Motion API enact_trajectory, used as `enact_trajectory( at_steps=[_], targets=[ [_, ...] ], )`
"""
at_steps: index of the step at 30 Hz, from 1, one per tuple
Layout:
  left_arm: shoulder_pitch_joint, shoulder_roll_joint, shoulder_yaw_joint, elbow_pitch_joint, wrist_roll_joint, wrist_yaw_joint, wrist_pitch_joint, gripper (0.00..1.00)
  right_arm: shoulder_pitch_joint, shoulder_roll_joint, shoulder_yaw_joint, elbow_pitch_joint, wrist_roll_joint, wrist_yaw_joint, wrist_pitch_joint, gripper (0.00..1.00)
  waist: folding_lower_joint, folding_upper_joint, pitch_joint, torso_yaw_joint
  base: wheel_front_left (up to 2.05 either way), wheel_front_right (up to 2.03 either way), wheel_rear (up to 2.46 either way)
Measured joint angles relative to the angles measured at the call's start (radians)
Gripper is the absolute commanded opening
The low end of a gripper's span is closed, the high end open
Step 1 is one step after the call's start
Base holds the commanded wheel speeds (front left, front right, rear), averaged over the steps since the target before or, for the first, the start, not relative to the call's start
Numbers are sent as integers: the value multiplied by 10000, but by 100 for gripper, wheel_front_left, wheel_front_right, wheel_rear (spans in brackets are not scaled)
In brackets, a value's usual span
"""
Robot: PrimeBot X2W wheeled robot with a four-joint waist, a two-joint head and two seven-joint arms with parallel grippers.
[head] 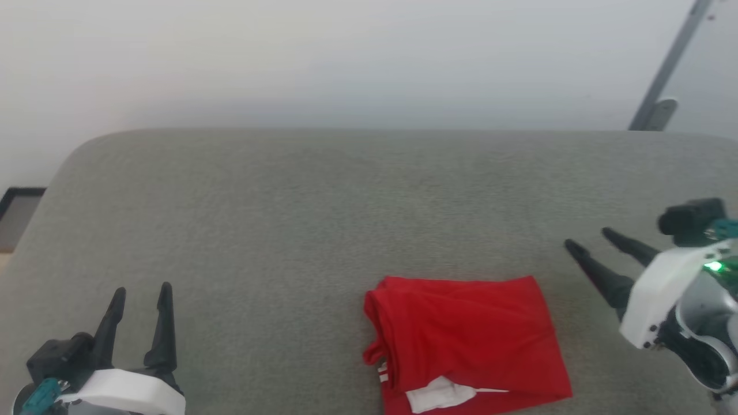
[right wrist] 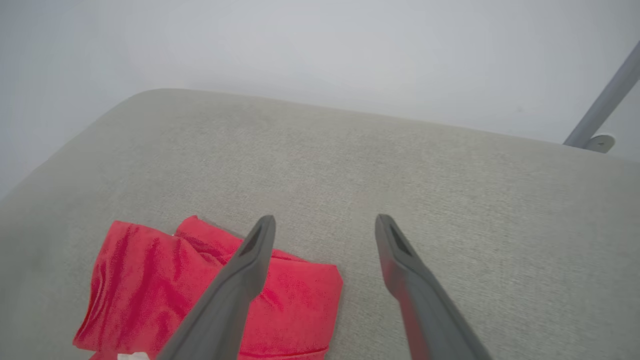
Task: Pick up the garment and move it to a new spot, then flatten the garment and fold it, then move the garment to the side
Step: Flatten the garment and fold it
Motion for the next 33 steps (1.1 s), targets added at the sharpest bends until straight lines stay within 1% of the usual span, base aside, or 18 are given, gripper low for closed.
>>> enact_trajectory(
  at_steps=[7, 13, 17, 23, 27, 33],
  targets=[
    [258, 31, 268, 2, 12, 0, -2, 100, 563, -337, -420, 159, -848, 0, -1950, 100, 0, 0, -136, -606, 0, 0, 0],
    [432, -63, 500, -4, 63, -25, -2, 100, 1009, -247, -717, 732, -1532, 0, -3402, 100, 0, 0, -220, -984, 0, 0, 0],
    [514, -107, 650, 56, 107, -104, -2, 100, 1343, 46, -1080, 1129, -2071, 0, -4247, 100, 0, 0, -268, -1116, 0, 0, 0],
    [670, -180, 882, 159, 169, -221, -2, 100, 1616, 418, -1507, 1732, -2571, 2, -5032, 100, 0, 0, -333, -1194, 0, 0, 0],
    [808, -261, 1022, 209, 217, -297, -2, 100, 1754, 642, -1666, 1962, -2690, 0, -5231, 100, 0, 0, -364, -1198, 0, 0, 0],
    [808, -314, 1116, 249, 313, -414, -2, 100, 1755, 738, -1685, 2107, -2819, 0, -5296, 100, 0, 0, -379, -1153, 0, 0, 0]
  ],
)
